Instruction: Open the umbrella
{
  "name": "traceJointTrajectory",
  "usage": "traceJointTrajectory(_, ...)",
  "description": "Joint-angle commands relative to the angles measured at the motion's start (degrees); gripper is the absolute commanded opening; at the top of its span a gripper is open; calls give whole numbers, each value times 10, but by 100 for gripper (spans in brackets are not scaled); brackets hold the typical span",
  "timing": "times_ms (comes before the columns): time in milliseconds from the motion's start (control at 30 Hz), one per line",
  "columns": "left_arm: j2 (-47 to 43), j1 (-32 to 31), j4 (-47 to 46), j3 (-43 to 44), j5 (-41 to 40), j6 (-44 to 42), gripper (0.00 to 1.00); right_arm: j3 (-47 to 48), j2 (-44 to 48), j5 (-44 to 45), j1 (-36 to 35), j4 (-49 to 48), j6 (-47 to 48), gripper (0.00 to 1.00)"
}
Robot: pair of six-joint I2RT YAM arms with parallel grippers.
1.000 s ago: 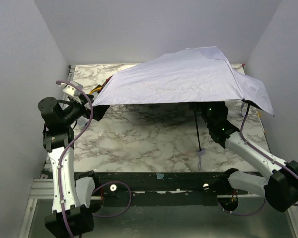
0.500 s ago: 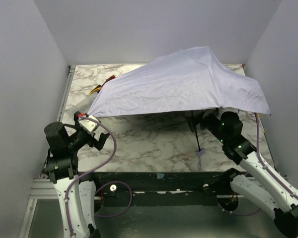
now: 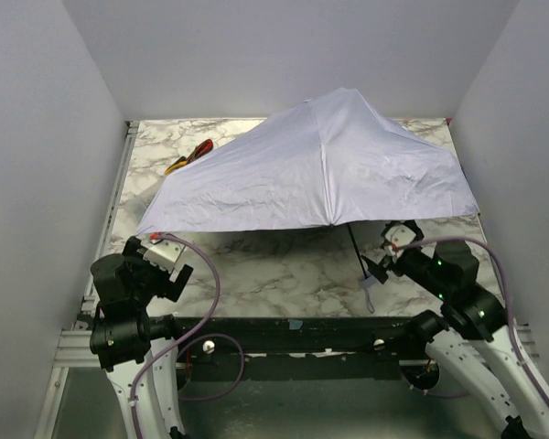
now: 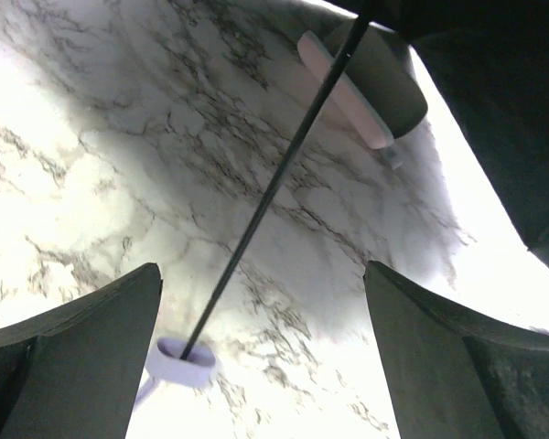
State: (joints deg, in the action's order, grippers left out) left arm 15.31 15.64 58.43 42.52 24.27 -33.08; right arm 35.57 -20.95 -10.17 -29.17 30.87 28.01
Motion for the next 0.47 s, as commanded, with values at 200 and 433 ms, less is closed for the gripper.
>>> traceJointTrajectory(200,-115,0,100,31,-175,11,99,118,150,7,-1,242,85,95)
traceJointTrajectory(433,-185,0,172,59,-208,7,99,191,191,2,0,334,92,95)
